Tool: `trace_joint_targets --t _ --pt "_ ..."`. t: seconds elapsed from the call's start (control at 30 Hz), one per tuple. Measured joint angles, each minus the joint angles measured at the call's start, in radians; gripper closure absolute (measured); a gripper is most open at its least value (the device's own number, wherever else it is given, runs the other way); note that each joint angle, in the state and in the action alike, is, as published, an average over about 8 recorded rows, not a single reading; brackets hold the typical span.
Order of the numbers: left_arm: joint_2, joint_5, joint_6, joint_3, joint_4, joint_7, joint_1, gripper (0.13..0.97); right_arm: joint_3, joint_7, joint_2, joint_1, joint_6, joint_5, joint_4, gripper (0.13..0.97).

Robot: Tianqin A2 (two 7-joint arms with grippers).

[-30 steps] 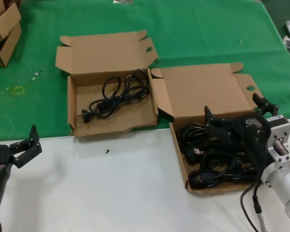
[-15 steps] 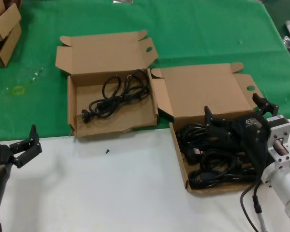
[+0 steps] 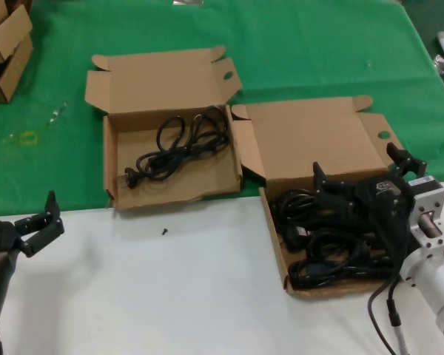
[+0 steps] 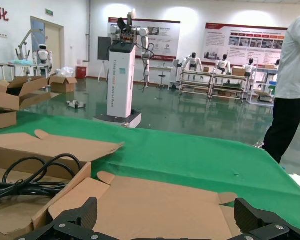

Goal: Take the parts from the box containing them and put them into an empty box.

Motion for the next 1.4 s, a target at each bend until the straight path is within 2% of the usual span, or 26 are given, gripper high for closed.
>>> trace_joint_targets --t 1.4 --pt "0.000 0.000 0.000 0.000 0.000 0.000 0.000 0.132 0.000 0.000 0.000 0.000 0.000 0.000 0.000 0.129"
